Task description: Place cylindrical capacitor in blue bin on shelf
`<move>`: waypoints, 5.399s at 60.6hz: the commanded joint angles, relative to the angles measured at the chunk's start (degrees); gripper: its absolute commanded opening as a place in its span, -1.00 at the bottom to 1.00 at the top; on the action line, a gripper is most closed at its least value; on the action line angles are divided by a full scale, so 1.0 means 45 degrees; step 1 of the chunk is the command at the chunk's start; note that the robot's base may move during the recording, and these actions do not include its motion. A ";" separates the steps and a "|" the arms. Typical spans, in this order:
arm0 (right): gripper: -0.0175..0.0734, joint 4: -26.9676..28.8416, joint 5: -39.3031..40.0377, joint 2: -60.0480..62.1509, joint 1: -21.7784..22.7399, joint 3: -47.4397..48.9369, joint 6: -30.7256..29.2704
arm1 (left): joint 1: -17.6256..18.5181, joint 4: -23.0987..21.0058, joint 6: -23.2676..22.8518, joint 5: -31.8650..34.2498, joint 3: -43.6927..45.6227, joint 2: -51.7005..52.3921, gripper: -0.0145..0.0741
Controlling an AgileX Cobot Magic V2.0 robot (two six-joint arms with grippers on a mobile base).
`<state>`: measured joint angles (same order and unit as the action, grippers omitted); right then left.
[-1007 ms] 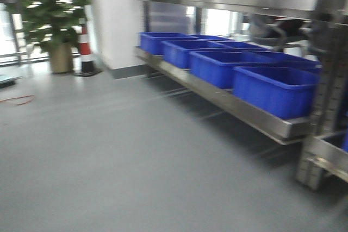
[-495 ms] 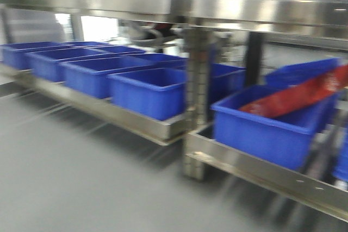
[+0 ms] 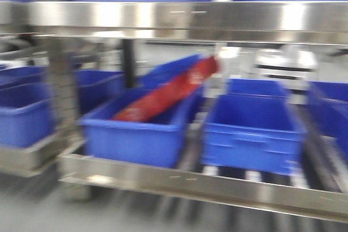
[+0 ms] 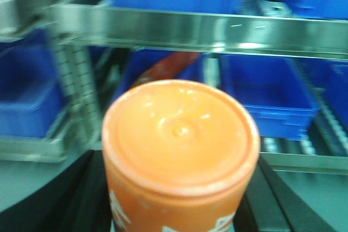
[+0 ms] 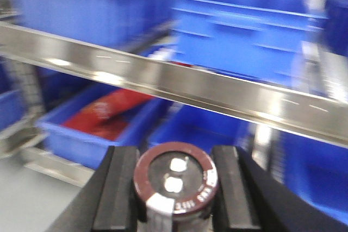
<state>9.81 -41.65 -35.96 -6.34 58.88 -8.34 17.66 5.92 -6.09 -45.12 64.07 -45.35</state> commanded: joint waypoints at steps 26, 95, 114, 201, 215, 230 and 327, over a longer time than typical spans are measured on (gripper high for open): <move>-0.97 -0.0044 0.0316 0.0000 -0.0030 0.0110 -0.0035 | 0.0094 -0.0030 -0.0004 0.0254 0.0089 0.0047 -0.92; -0.97 -0.0044 0.0316 0.0000 -0.0030 0.0110 -0.0035 | 0.0094 -0.0030 -0.0004 0.0251 0.0089 -0.0027 -0.92; -0.97 -0.0044 0.0316 0.0000 -0.0030 0.0110 -0.0035 | 0.0094 -0.0030 -0.0004 0.0251 0.0089 -0.0027 -0.92; -0.97 -0.0044 0.0316 0.0000 -0.0030 0.0110 -0.0035 | 0.0094 -0.0030 -0.0004 0.0251 0.0089 -0.0027 -0.92; -0.97 -0.0010 0.0424 0.0000 -0.0030 0.0110 -0.0035 | 0.0094 -0.0318 0.0917 0.0887 0.0873 -0.0493 -0.92; -0.97 0.0425 0.0565 0.0000 -0.0030 0.0110 -0.0035 | 0.1594 -0.1895 0.2702 0.0534 0.4897 -0.4351 -0.92; -0.97 0.0425 0.0440 0.0000 -0.0030 0.0110 -0.0035 | 0.1920 -0.2292 0.2894 -0.1737 0.6266 -0.5622 -0.92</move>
<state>11.75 -40.98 -35.96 -6.34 58.88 -8.34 28.09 -3.09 6.94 -55.36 98.81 -76.19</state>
